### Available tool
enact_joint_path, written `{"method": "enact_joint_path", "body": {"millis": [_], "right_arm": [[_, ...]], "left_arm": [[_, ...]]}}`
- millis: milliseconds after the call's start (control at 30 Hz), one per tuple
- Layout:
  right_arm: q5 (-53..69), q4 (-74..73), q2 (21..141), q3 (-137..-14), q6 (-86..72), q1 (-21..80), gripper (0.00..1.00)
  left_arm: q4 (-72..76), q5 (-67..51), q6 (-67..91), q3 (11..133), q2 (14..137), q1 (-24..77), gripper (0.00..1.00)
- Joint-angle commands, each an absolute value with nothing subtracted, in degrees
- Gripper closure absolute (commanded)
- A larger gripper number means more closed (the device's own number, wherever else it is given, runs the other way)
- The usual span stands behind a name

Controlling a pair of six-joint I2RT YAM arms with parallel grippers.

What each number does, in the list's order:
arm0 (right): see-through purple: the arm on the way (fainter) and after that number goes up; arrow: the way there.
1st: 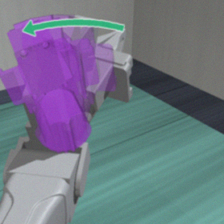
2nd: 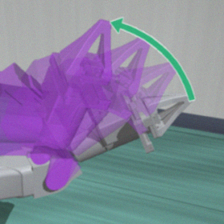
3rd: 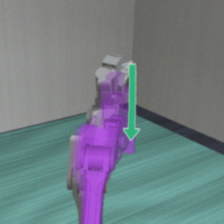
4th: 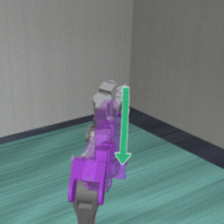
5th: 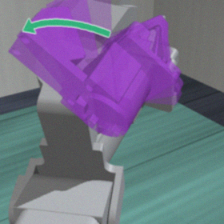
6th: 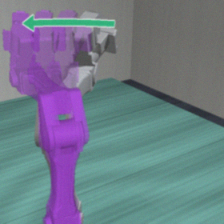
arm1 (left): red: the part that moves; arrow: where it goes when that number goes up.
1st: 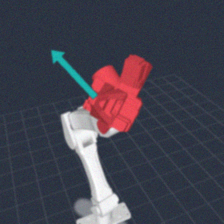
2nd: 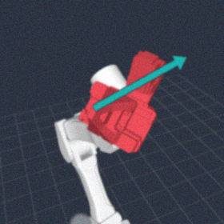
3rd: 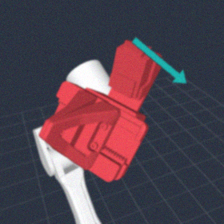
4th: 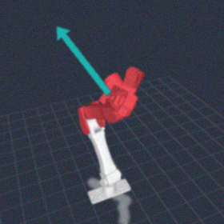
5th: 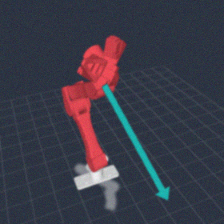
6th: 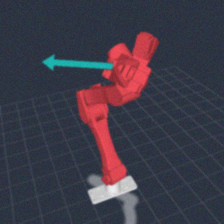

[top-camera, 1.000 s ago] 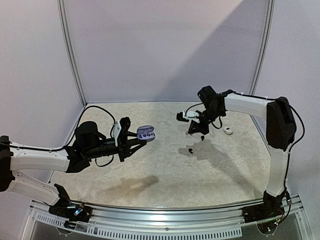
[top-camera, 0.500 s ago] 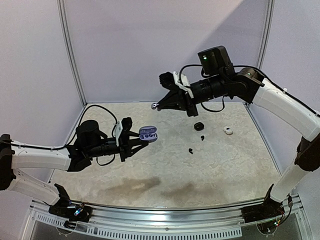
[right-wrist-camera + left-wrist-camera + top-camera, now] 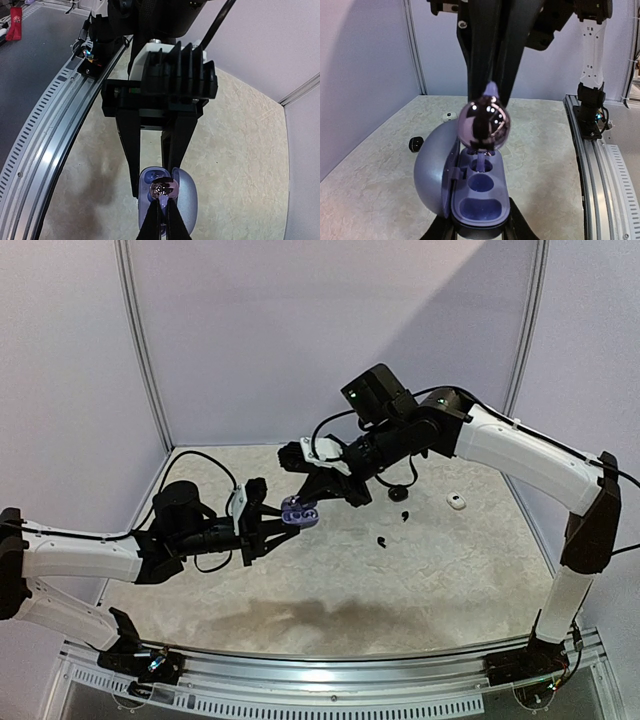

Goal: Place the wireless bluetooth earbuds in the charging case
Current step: Insert the left earbud into the left side groove of the charging case.

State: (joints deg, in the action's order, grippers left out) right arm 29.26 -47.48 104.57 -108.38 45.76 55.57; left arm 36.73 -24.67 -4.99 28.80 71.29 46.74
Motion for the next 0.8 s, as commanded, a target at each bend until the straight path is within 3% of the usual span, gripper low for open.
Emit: {"method": "enact_joint_path", "body": {"millis": [0,633,767], "right_arm": [[31.18,-48.85,106.19,-110.10,46.61,56.22,1.00],[28.79,-51.18,110.28,-111.25,47.37,56.18,1.00],[27.77,-51.11,110.82,-111.36,47.33,56.22,0.88]], "left_arm": [[37.27,-24.48,-5.83,29.98,71.15,47.72,1.00],[37.61,-23.37,-5.65,29.68,70.67,47.64,1.00],[37.53,-23.47,-5.81,29.70,70.67,47.58,1.00]]}}
